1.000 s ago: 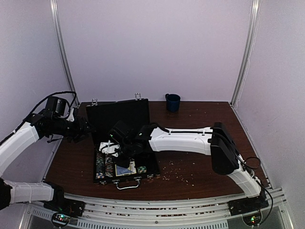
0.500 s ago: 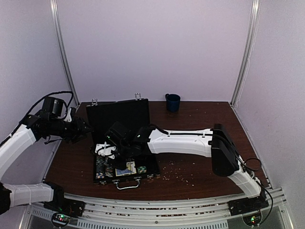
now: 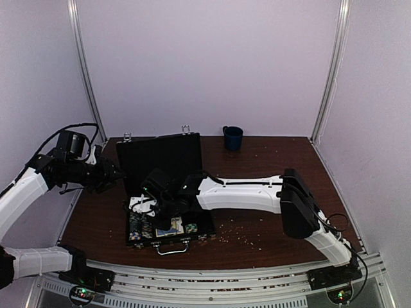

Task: Pack up texas hold em set
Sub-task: Place the poker chip in the slot, then close the lid of the box for the chip case.

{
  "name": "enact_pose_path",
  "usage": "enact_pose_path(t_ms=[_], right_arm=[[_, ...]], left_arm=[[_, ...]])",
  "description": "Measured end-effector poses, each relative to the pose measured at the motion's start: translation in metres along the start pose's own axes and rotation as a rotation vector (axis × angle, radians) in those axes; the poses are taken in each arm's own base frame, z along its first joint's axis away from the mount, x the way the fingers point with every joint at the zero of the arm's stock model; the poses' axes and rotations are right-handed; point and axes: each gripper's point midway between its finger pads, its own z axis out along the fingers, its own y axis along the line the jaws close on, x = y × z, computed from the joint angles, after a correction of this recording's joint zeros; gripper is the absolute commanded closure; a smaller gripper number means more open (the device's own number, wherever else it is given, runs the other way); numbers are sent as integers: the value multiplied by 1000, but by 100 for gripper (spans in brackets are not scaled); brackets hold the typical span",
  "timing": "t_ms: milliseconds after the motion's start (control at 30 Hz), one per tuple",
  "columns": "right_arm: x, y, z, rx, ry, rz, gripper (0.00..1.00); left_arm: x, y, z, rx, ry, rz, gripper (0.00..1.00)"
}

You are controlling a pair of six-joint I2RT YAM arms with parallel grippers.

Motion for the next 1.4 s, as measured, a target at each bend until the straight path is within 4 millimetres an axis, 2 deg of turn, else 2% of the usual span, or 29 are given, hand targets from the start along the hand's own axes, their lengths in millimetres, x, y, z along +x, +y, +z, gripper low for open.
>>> enact_pose_path(t_ms=[200,400,500,633,700,767,867,933,1067,1100,1233,1400], right_arm=[[0,-2,1,14,1,10,77],[0,-5,1,27,1,14,69],[-1,-5,1,29,-3,17,66],[-5,-8,-1,40,-18,26,62],[-10,-11,-9,57,-32,37,61],[-18,-17,-26,84,-53,53,60],[-37,-29,-64,148,-112,100,55],[-52,-41,-99,201,-171,156,53],[-65,-66,-168,332,-286,275,47],[-61,-72,-185,369,-313,312,46],[-38,-88,-222,449,-376,447,45],[-4,-107,-230,512,-373,569,41]], left_arm=[[-1,1,0,-6,-4,-1,43],[-10,4,-5,-37,-22,0,38],[-37,-5,-19,-44,-75,24,34],[-92,-16,-40,-28,-186,51,29],[-116,-25,-43,-11,-212,72,27],[-142,-40,-39,24,-235,115,27],[-166,-62,-26,113,-231,183,29],[-174,-70,-11,164,-204,210,29],[-179,-62,18,179,-156,224,28],[-179,-60,23,177,-147,226,28],[-177,-63,33,225,-120,254,29],[-156,-63,51,309,-48,286,29]])
